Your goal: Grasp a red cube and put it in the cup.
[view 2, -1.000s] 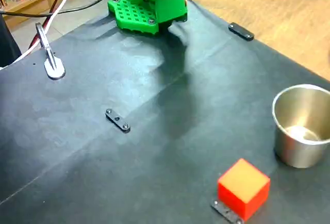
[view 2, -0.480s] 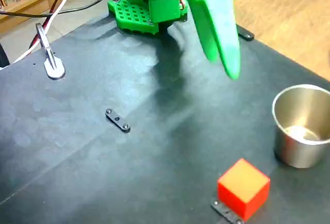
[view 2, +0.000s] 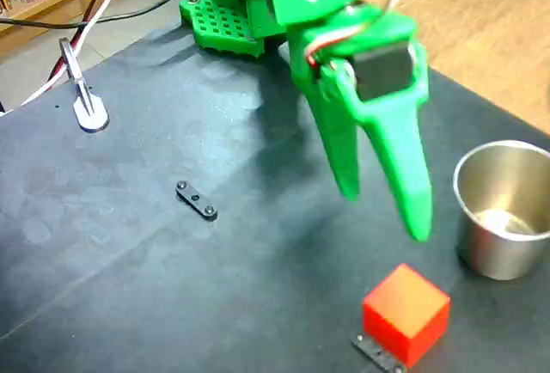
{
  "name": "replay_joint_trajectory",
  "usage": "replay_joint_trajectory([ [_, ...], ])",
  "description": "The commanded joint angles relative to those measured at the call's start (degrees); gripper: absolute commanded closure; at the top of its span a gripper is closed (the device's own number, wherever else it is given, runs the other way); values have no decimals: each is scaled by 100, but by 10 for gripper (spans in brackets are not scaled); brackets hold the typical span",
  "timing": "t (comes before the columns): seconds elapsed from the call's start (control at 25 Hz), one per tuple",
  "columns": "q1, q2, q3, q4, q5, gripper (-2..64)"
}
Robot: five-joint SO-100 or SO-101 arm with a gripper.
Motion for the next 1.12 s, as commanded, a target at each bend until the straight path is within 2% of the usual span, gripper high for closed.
replay_joint_trajectory([
  [0.0, -18, -387, -905, 18, -352, 287],
  [0.12, -18, -809, -1310, 26, -817, 287],
  [0.32, -53, -1134, -1354, 202, -1389, 287],
  [0.48, -105, -1301, -1362, 958, -1301, 286],
  [0.56, -114, -1371, -1362, 1169, -1301, 285],
  [0.72, -105, -1538, -1371, 1222, -1371, 274],
  [0.96, -105, -1617, -1582, 1222, -1371, 190],
  [1.08, -105, -1951, -1775, 1222, -1301, 183],
])
